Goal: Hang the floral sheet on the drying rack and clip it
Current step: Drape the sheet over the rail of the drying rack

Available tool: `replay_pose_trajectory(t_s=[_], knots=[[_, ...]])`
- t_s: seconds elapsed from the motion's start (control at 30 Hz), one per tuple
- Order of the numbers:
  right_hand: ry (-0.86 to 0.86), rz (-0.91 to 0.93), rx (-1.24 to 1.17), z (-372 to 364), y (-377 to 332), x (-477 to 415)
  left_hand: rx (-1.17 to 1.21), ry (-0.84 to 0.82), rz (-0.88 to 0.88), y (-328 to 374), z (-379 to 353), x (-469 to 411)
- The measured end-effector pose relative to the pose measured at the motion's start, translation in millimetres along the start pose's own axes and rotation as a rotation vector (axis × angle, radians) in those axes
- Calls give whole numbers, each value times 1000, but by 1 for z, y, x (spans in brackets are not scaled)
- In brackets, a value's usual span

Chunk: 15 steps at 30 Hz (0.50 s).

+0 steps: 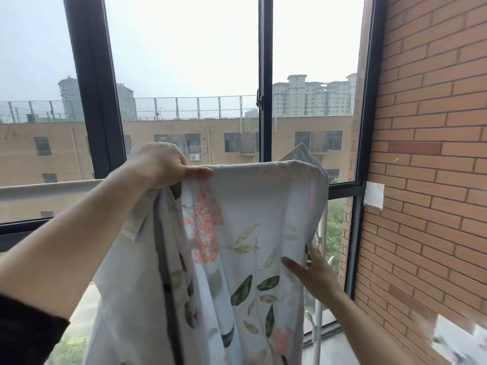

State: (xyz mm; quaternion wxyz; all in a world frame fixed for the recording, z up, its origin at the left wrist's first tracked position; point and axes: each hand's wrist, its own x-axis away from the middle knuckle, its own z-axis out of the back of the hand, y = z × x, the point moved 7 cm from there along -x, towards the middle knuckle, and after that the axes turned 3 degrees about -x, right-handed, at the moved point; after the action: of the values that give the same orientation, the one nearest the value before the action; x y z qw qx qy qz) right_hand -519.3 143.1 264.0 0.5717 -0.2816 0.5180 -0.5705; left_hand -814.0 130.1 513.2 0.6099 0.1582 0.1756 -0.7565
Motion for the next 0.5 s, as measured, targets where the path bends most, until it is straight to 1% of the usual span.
replay_pose_trajectory(t_s=[0.13,0.3,0.4,0.5], knots=[[-83,-39,107,-23,11,11,0,26,6,2,2,2],[-96,-14,170,-19,5,24,32,-1,34,0,-1,-2],[-44,42,31,9,-38,29,99,-2,51,-6,-4,-7],[41,194,-21,45,-101,28,164,36,53,-9,-2,-11]])
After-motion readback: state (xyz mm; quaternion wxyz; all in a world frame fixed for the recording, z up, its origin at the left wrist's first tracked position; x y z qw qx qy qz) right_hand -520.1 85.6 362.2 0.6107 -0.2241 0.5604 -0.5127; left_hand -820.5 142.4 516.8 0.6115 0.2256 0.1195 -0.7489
